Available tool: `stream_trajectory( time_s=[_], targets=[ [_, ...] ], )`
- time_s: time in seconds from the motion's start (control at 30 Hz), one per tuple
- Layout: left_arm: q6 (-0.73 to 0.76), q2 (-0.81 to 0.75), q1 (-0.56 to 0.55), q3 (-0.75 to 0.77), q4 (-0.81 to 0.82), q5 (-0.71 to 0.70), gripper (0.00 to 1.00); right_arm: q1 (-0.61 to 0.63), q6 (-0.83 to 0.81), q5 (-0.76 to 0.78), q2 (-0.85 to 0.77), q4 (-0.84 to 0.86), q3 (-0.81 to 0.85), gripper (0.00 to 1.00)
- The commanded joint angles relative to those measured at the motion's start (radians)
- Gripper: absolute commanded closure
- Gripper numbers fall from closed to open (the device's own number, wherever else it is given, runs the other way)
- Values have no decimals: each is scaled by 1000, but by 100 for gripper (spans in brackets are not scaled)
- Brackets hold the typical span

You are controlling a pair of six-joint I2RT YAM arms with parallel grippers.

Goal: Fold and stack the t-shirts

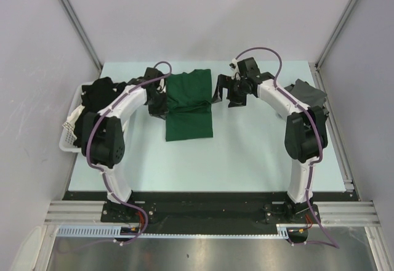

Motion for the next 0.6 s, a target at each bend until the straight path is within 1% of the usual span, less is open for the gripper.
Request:
stream_trajectory(
  time_s=[0.0, 0.07, 0.3, 0.37, 0.57],
  targets=[
    [-27, 41, -8, 25, 86, 65, 100, -7, -4, 17, -76, 17, -30, 0],
    [-26, 92, -20, 59, 88, 72, 100, -12, -10, 19, -81, 11, -33, 0],
    [-20, 263, -58, 278, 49, 73, 100, -47, -17, -3, -66, 7, -19, 0],
    [-23, 311, -61, 314, 40, 76, 100, -55, -24, -12, -53, 1, -9, 0],
    [-23, 388, -63, 455, 3, 47, 100, -78, -38, -32, -18, -23, 22, 0]
  ],
)
